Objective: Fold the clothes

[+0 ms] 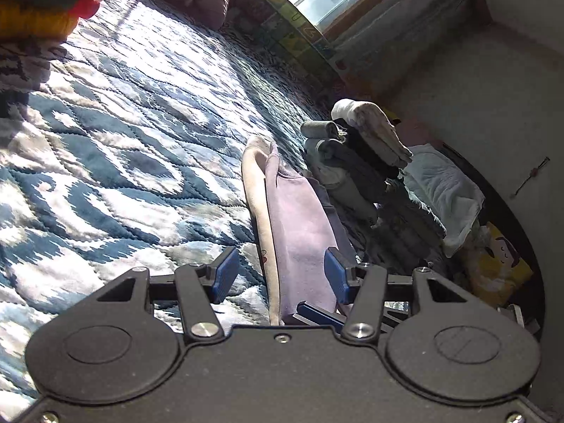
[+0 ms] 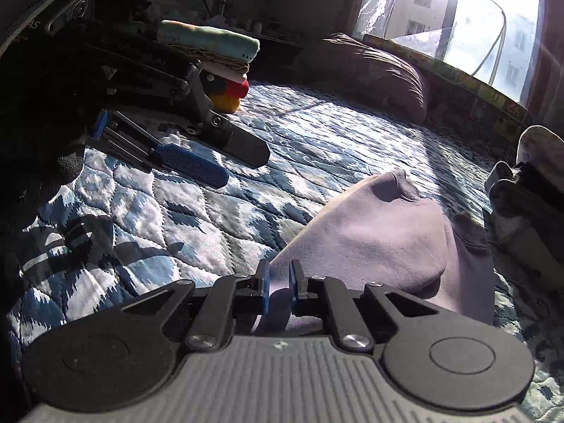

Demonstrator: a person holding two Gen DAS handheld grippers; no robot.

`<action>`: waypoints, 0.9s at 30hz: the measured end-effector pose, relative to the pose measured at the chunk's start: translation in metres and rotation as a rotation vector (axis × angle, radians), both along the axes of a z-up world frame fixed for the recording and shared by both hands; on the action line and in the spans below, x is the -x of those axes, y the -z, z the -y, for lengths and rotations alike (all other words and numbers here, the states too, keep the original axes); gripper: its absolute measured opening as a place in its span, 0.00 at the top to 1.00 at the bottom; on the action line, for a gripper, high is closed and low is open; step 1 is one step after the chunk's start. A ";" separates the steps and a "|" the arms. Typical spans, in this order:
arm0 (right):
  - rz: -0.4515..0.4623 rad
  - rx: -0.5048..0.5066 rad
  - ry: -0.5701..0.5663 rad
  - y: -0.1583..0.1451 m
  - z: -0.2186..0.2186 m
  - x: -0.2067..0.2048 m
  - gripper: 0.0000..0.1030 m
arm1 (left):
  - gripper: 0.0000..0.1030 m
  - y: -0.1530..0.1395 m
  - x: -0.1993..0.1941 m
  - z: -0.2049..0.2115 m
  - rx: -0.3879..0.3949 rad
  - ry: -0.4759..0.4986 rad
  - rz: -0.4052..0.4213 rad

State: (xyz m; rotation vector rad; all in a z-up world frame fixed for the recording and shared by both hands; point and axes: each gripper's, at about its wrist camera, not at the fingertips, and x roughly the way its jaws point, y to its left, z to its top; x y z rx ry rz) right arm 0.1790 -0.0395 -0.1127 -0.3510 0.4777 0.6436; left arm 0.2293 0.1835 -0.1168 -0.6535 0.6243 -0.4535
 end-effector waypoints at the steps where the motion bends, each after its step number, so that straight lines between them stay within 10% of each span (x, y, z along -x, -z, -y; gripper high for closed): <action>1: 0.006 -0.020 0.004 -0.004 0.001 0.004 0.83 | 0.50 0.000 -0.006 0.004 -0.007 0.000 0.001; 12: 0.197 0.220 -0.050 0.030 -0.020 0.071 0.75 | 0.52 -0.004 -0.046 0.042 -0.108 -0.014 0.033; 16: 0.214 0.200 -0.042 0.030 -0.020 0.077 0.75 | 0.74 -0.015 -0.059 0.055 -0.246 -0.011 0.148; 22: 0.172 0.135 -0.034 0.031 -0.014 0.075 0.75 | 0.76 -0.021 -0.087 0.095 -0.483 0.158 0.258; 27: 0.159 0.103 -0.028 0.035 -0.010 0.074 0.75 | 0.75 0.000 -0.135 0.108 -0.612 0.155 0.158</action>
